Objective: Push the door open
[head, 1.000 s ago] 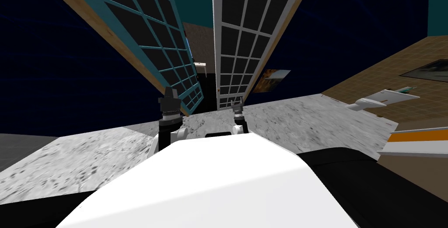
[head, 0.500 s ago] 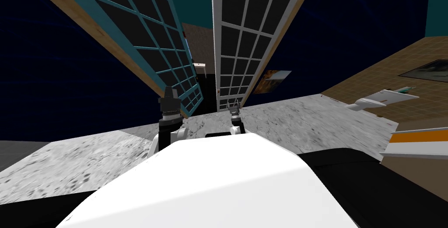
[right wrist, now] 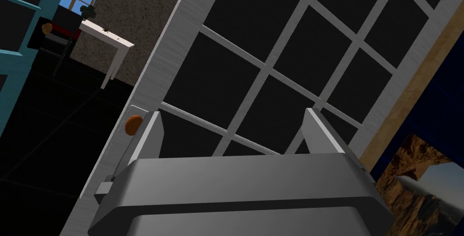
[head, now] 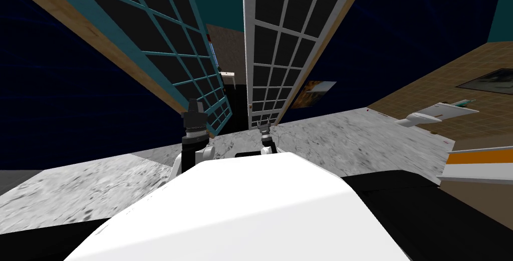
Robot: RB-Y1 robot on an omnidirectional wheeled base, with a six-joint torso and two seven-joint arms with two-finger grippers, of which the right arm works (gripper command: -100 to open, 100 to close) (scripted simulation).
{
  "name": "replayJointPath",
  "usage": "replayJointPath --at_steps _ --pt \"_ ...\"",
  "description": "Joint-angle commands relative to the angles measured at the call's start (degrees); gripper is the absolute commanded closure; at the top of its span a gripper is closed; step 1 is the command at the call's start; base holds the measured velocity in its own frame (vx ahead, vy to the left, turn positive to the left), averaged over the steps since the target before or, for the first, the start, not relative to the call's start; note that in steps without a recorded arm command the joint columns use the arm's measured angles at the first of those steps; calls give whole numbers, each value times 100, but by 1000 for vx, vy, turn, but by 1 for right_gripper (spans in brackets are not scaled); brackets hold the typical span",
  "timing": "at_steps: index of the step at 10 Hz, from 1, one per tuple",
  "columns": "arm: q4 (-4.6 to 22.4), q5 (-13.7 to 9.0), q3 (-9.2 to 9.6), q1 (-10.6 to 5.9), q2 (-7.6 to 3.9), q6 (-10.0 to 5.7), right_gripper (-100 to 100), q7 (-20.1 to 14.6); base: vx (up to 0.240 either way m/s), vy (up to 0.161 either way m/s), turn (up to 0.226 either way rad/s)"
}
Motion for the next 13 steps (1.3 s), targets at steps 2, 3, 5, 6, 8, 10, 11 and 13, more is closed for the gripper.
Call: replayJointPath --at_steps 2,3,5,6,8,10,11,13 --pt "316 -233 198 -112 -32 -118 -100 -240 108 -2 -13" --pt "439 -317 278 -149 -42 -170 -100 -324 97 4 -15" --pt "797 -560 511 -255 -67 -320 -100 -569 139 22 -21" --pt "916 -642 589 -291 -76 -370 -100 -651 109 27 -13" --pt "1154 -803 743 -362 -92 -470 -100 -813 105 12 -14" --pt "1378 -956 889 -429 -107 -564 -100 -967 94 16 -12" --pt "1490 -1032 962 -462 -114 -611 -100 -1043 105 7 -17" --pt "1715 -1185 1108 -529 -128 -705 -100 -1197 92 13 -10"
